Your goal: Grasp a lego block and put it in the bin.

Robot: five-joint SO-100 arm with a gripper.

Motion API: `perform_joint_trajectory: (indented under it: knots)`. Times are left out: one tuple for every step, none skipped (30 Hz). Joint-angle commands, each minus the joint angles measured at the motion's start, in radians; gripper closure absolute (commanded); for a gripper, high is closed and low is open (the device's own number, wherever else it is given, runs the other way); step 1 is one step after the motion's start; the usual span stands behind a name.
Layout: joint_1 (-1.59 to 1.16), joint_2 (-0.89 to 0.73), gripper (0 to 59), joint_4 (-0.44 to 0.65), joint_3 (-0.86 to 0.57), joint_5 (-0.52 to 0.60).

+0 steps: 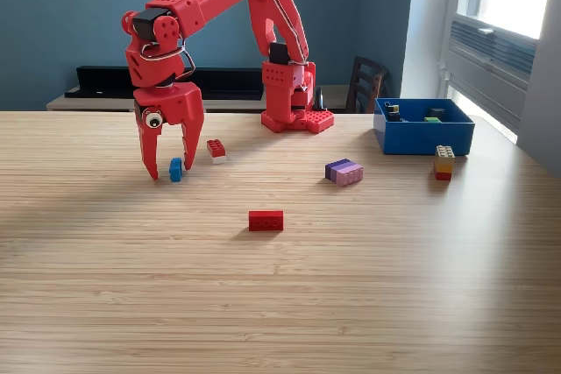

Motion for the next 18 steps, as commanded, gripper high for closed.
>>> perform_joint_trajectory:
  knots:
    - [-0.015,0.032,57.7,-0.011,0.011,0.002]
    - [-0.017,0.032,58.0,-0.012,0.011,0.000]
    - [-0.017,0.032,58.3,-0.011,0.011,-0.002]
    - [-0.017,0.032,58.4,-0.011,0.011,-0.005]
    - [-0.017,0.032,58.4,-0.009,0.008,-0.008]
    - [-0.017,0.032,58.5,-0.005,-0.002,-0.014]
    - [-0.017,0.034,58.5,0.011,-0.020,-0.015]
    - [-0.017,0.035,58.5,0.048,-0.063,-0.015]
    - [-0.023,0.035,58.5,0.094,-0.120,-0.015]
    - [-0.032,0.035,58.5,0.133,-0.175,-0.020]
    - [-0.043,0.035,58.5,0.179,-0.236,-0.025]
    - [-0.057,0.035,58.5,0.225,-0.304,-0.034]
    - [-0.078,0.035,58.5,0.272,-0.373,-0.051]
    - [-0.103,0.035,58.5,0.319,-0.440,-0.064]
    - [-0.133,0.035,58.5,0.367,-0.508,-0.078]
    - [-0.172,0.035,58.5,0.413,-0.572,-0.095]
    - [-0.215,0.035,58.5,0.457,-0.629,-0.110]
    - [-0.267,0.035,58.5,0.495,-0.678,-0.130]
